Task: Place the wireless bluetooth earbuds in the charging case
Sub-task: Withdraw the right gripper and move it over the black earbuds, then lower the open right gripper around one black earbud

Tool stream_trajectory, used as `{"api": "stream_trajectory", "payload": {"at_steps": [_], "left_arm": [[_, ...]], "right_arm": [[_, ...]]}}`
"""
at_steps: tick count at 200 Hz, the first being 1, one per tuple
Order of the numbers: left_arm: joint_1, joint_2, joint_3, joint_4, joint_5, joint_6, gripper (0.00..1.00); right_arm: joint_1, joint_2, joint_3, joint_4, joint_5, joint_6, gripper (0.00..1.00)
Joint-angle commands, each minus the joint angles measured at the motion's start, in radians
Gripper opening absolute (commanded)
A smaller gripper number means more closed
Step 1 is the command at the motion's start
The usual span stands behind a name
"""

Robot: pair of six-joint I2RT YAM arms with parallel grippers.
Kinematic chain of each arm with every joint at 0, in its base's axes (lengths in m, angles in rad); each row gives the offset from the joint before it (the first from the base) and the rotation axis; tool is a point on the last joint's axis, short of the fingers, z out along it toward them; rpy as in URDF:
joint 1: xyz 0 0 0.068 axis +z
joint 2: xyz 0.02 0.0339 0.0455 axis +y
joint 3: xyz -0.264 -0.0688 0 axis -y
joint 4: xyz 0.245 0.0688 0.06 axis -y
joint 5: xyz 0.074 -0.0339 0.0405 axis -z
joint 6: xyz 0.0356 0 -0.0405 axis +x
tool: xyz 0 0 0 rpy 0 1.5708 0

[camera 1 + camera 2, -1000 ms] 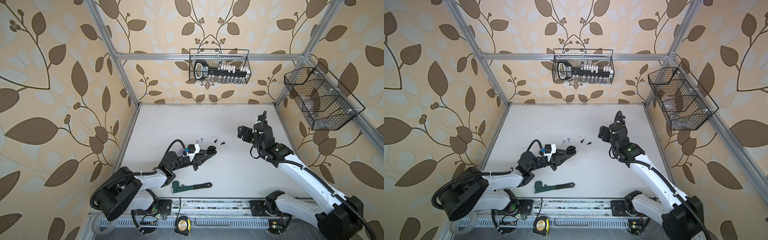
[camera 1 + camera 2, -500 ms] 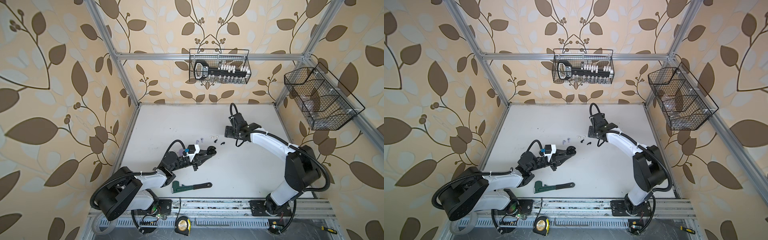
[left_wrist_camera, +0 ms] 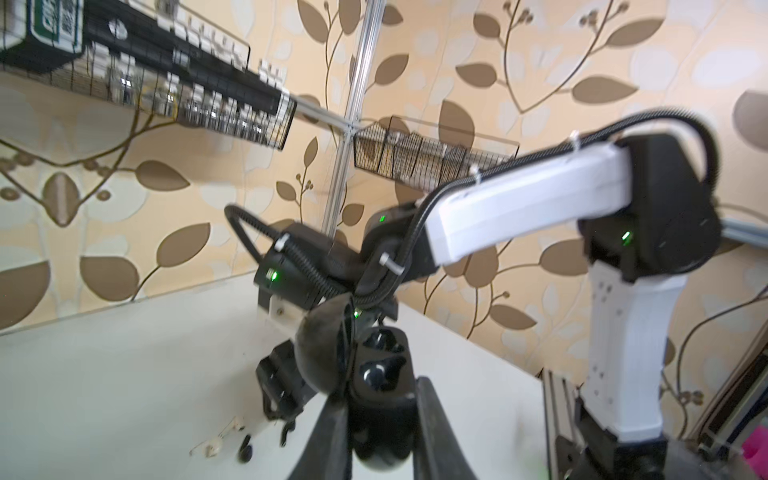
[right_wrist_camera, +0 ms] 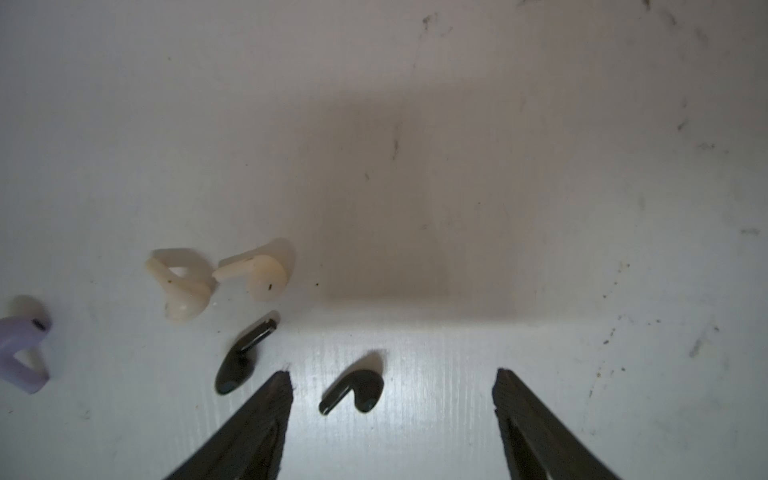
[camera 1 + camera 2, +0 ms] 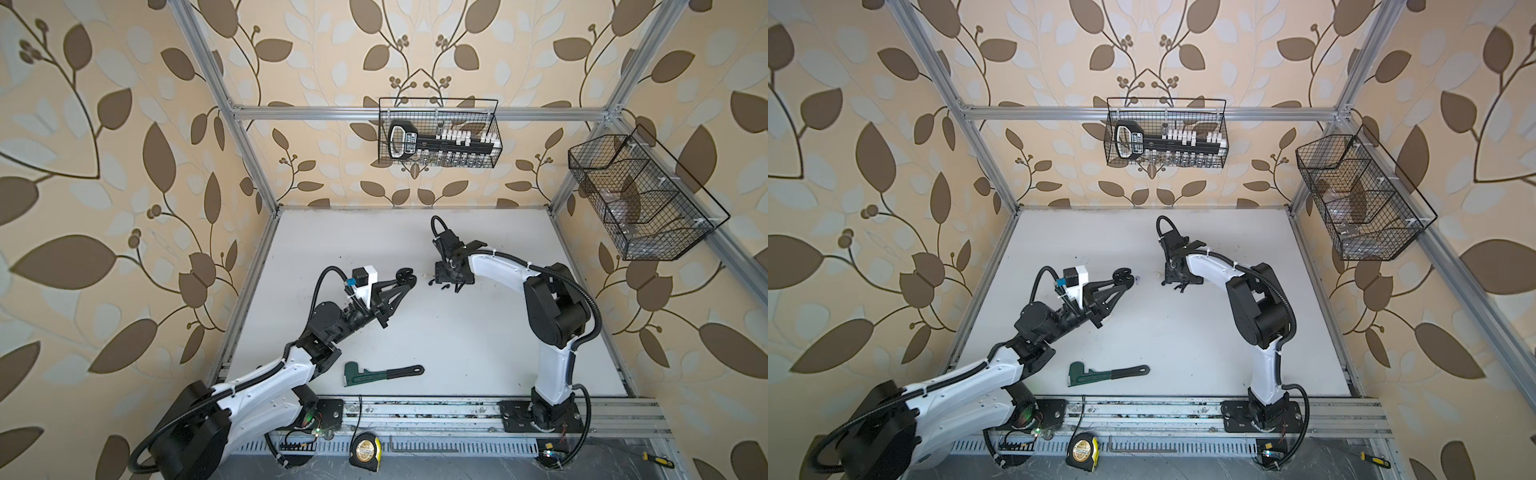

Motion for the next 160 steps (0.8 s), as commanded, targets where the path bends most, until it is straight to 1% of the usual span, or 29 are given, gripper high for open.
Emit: {"api": "stream_trajectory", "payload": {"at_steps": [1,10,19,35,47,54,73,102,126,160], "left_arm": [[-0.003,-0.092,0.059,-0.176,-0.031,-0.084,0.00],[-0.003,-0.107,0.055,-0.182,-0.054,-0.103,0.00],[-0.002,-0.113,0.053,-0.174,-0.055,-0.123,0.00],[-0.004,-0.104,0.056,-0.153,-0.008,-0.142,0.00],[-0.004,-0.098,0.061,-0.149,0.034,-0.136,0.00],[-0.004,-0.093,0.059,-0.144,0.040,-0.136,0.00],[-0.004,-0.086,0.053,-0.141,0.002,-0.156,0.00],[-0.004,-0.092,0.038,-0.155,-0.071,-0.165,0.00],[-0.004,-0.110,0.037,-0.171,-0.065,-0.141,0.00],[-0.004,-0.128,0.044,-0.184,-0.033,-0.131,0.00]], "right_arm": [[-0.003,0.058,0.051,-0.063,0.036,0.007,0.76],[-0.007,0.077,0.063,-0.084,0.051,0.014,0.75],[-0.012,0.087,0.063,-0.096,0.049,0.027,0.74],[-0.022,0.087,0.026,-0.091,0.011,0.032,0.72],[-0.029,0.080,-0.023,-0.072,0.003,0.050,0.73],[-0.036,0.081,-0.040,-0.066,-0.013,0.054,0.73],[-0.051,0.088,-0.069,-0.059,-0.045,0.072,0.71],[-0.044,0.052,-0.116,-0.057,-0.021,0.087,0.69],[-0.038,0.013,-0.151,-0.032,-0.066,0.089,0.69],[-0.027,-0.001,-0.149,-0.051,-0.019,0.104,0.68]]}}
